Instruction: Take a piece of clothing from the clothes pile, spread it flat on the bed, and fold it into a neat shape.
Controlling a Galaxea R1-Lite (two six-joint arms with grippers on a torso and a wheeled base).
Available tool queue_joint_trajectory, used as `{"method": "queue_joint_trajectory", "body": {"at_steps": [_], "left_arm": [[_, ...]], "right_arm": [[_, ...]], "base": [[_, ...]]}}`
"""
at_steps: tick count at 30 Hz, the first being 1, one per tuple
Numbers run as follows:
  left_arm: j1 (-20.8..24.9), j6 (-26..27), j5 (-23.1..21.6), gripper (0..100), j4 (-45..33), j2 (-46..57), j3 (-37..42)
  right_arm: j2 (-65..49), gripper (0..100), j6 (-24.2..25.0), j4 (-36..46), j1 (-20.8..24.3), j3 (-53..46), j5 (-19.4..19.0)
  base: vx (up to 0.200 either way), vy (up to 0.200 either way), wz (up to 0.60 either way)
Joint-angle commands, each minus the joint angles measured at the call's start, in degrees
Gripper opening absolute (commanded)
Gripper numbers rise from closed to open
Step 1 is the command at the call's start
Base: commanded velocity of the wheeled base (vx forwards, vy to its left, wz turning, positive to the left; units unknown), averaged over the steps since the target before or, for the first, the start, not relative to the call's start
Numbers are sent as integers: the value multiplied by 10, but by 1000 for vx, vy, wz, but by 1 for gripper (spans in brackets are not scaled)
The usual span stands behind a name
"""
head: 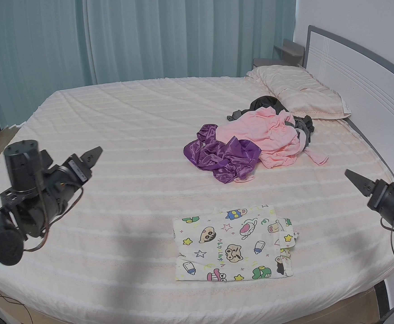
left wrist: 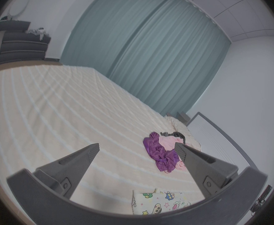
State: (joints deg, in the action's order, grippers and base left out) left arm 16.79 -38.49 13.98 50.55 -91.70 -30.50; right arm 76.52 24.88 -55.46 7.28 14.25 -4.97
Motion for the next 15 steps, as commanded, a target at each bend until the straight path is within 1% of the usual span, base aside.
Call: {"method": "queue_joint_trajectory", "body": {"at_steps": [1, 3, 4, 5, 6, 7, 9, 10, 11, 12, 13, 15], "left_arm": [[-49, 58, 62, 100, -22, 322, 169], [-48, 121, 120, 100, -49, 405, 196], [-47, 148, 134, 100, -57, 437, 207], [-47, 151, 136, 100, -59, 443, 207], [-47, 188, 143, 100, -81, 515, 223], [-49, 197, 146, 100, -97, 544, 228], [-58, 210, 159, 100, -156, 601, 228], [-59, 211, 160, 100, -160, 605, 228], [-69, 222, 179, 100, -214, 652, 228], [-69, 222, 179, 100, -214, 652, 228], [-71, 241, 186, 100, -263, 702, 228], [-72, 261, 187, 100, -298, 744, 225]], "right_arm": [[-355, 100, -26, 185, -20, -89, -1], [-451, 100, -31, 294, -21, -85, 0], [-489, 100, -35, 333, -20, -83, 0], [-495, 100, -35, 339, -20, -82, 0], [-567, 100, -47, 417, -20, -78, 0], [-597, 100, -54, 449, -20, -78, 0], [-656, 100, -67, 513, -20, -77, 0], [-660, 100, -67, 516, -20, -77, -1], [-695, 100, -67, 551, -17, -71, -2], [-695, 100, -67, 551, -17, -71, -2], [-707, 100, -66, 572, -18, -61, 0], [-708, 100, -66, 575, -20, -57, -1]], "base": [[0, 0, 0], [0, 0, 0], [0, 0, 0], [0, 0, 0], [0, 0, 0], [0, 0, 0], [0, 0, 0], [0, 0, 0], [0, 0, 0], [0, 0, 0], [0, 0, 0], [0, 0, 0]]}}
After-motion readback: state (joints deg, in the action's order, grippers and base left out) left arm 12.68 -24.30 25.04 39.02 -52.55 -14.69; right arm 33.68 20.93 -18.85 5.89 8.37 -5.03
